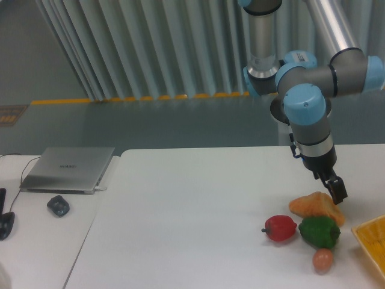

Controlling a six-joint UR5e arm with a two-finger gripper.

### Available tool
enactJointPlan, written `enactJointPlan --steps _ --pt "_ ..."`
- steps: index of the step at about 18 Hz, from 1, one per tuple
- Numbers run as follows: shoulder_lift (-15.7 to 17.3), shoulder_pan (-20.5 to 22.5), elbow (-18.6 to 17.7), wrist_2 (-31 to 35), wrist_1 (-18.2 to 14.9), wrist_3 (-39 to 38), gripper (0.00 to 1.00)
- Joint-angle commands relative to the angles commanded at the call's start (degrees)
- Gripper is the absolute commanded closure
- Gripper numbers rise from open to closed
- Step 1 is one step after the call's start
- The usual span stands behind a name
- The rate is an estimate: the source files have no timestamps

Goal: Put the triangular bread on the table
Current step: 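Raise the open gripper away from the bread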

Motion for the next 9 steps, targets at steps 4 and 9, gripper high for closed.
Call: enactJointPlan --steps 4,9 --pt "-0.3 2.5 0.9 -12.1 0.8 0.1 0.0" --pt "-0.4 2.8 1.0 -12.5 0.8 0.1 0.0"
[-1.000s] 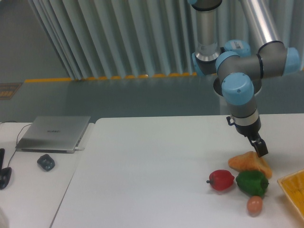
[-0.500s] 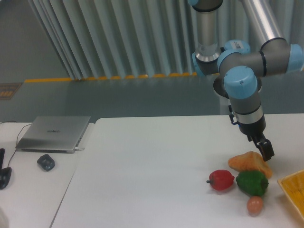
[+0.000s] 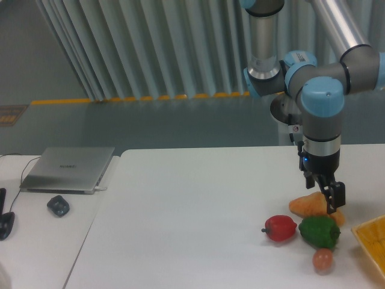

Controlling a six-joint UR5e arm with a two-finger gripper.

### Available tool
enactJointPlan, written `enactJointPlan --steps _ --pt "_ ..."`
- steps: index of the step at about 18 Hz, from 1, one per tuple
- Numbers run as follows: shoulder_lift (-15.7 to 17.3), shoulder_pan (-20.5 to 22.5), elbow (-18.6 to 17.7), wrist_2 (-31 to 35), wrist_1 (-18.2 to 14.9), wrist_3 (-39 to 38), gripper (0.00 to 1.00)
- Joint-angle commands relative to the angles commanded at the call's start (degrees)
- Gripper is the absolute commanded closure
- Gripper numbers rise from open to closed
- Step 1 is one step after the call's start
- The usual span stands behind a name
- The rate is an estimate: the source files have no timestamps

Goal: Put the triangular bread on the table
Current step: 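Raise the open gripper away from the bread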

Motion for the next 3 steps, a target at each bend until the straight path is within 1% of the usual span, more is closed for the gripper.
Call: enactJointPlan --steps 3 --pt "0.1 0.0 -0.2 0.0 -0.1 0.0 0.0"
